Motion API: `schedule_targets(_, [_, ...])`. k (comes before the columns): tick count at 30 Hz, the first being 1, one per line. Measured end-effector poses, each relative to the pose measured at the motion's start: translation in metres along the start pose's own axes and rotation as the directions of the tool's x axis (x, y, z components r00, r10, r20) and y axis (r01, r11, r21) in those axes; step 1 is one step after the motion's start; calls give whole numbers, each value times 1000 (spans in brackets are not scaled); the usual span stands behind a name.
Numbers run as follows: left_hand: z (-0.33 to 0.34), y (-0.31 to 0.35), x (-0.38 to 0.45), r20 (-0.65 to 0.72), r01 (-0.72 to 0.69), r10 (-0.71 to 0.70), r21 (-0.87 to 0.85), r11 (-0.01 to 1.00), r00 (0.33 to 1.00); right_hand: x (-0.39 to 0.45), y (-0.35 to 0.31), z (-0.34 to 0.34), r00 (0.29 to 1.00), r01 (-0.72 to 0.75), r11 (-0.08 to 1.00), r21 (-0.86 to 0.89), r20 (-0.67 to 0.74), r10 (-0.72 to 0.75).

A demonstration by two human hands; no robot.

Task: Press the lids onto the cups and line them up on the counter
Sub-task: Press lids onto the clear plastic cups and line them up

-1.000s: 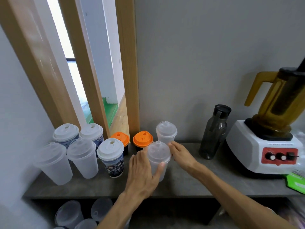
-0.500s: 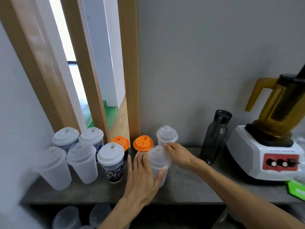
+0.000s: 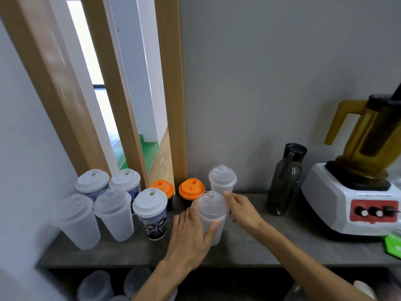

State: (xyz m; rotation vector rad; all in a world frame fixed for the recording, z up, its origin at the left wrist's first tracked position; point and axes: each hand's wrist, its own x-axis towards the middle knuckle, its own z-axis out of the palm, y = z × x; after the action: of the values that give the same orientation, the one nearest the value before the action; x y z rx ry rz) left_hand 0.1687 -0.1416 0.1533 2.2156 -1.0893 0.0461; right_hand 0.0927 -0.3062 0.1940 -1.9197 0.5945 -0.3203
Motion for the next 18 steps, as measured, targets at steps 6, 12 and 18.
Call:
schedule_targets(6, [1, 6, 1, 4, -22, 23, -192, 981, 1000, -25, 48, 6, 995, 44, 992, -118, 90, -33])
schedule_targets(12, [3, 23, 11, -123, 23, -52, -222, 975, 991, -29, 77, -9, 997, 67, 934, -350, 66, -47])
schedule_targets(18, [1, 80, 40, -178, -142, 105, -210, 967, 978, -30, 117, -41, 998, 14, 686, -728, -35, -57])
